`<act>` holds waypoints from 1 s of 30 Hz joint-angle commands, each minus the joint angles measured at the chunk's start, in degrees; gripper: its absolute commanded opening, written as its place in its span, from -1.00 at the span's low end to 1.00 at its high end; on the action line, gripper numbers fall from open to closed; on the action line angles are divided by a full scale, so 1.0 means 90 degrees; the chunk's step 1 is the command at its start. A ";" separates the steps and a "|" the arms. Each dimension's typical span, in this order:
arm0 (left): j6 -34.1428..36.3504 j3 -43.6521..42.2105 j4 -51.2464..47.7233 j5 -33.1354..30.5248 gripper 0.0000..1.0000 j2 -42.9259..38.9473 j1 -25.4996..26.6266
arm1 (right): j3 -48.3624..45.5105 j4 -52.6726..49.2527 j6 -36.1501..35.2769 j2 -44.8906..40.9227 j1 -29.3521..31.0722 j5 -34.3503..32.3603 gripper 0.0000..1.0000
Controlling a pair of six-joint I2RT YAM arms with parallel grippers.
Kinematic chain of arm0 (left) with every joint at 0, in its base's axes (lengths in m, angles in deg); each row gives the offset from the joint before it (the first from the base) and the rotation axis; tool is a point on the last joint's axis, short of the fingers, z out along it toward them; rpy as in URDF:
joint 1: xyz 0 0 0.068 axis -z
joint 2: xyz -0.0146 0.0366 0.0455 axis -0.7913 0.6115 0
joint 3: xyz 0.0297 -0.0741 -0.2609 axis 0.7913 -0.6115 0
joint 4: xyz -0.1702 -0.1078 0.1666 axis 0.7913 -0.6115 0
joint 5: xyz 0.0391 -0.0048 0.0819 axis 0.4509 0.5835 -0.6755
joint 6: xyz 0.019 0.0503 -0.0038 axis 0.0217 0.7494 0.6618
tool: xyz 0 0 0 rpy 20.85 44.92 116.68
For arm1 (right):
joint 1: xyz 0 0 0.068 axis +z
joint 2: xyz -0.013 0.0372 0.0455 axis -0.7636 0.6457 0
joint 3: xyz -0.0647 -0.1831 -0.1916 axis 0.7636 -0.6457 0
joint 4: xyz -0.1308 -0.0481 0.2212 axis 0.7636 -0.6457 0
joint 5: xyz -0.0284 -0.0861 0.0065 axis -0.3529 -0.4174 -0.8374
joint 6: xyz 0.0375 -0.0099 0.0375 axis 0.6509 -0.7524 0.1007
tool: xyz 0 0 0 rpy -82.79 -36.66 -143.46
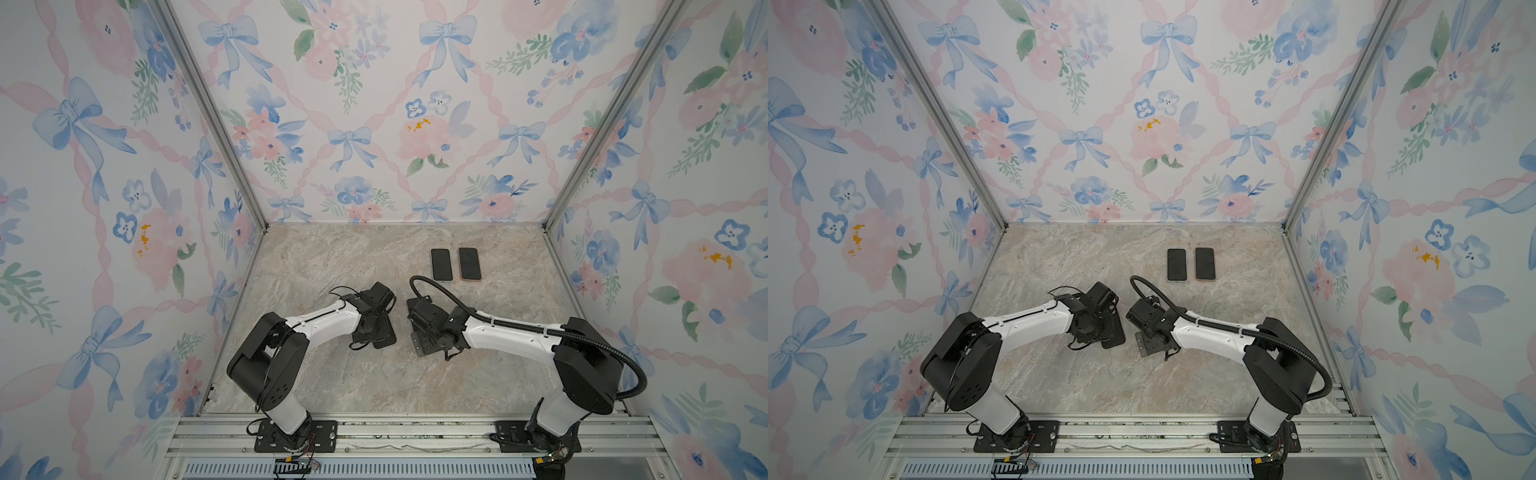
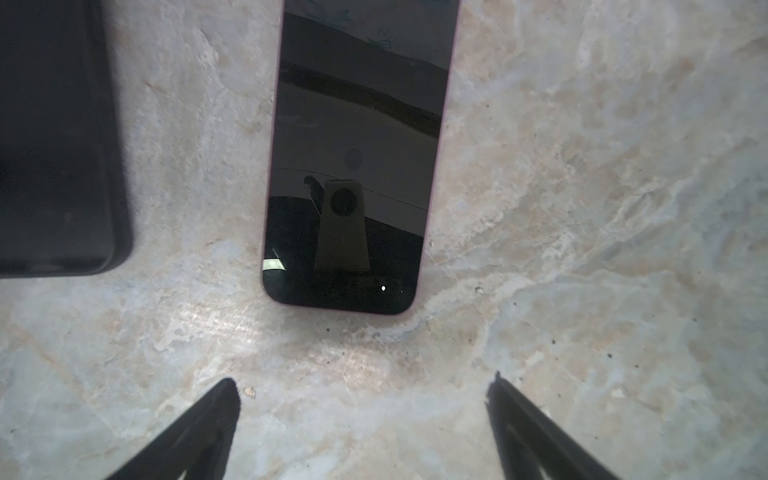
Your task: Put the phone into the phone case
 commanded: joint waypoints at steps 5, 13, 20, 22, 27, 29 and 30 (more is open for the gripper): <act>0.0378 0.0114 -0.0026 0.0463 -0.08 -0.0756 -0.0155 | 0.0346 0.0223 -0.0026 0.0396 -0.0314 0.0367 0.99; 0.0881 0.0781 0.0158 0.1384 -0.02 -0.0270 -0.0731 | 0.0741 0.0230 -0.0157 0.0816 -0.0535 0.0542 1.00; 0.1140 0.1360 0.0237 0.1910 -0.02 0.0383 -0.0988 | 0.0923 0.0074 -0.0220 0.1112 -0.0648 0.0454 0.96; 0.1168 0.1476 0.0267 0.1999 -0.02 0.0533 -0.1057 | 0.0902 0.0102 -0.0212 0.1187 -0.0667 0.0526 0.92; 0.1190 0.1776 0.0353 0.2266 -0.03 0.0952 -0.1103 | 0.0691 0.0386 -0.0114 0.1310 -0.0753 0.0863 0.77; 0.1195 0.1925 0.0365 0.2416 -0.04 0.1133 -0.1112 | 0.0606 0.0466 -0.0091 0.1330 -0.0784 0.0919 0.66; 0.1191 0.1984 0.0375 0.2461 -0.04 0.1201 -0.1112 | 0.0560 0.0504 -0.0094 0.1318 -0.0797 0.0942 0.64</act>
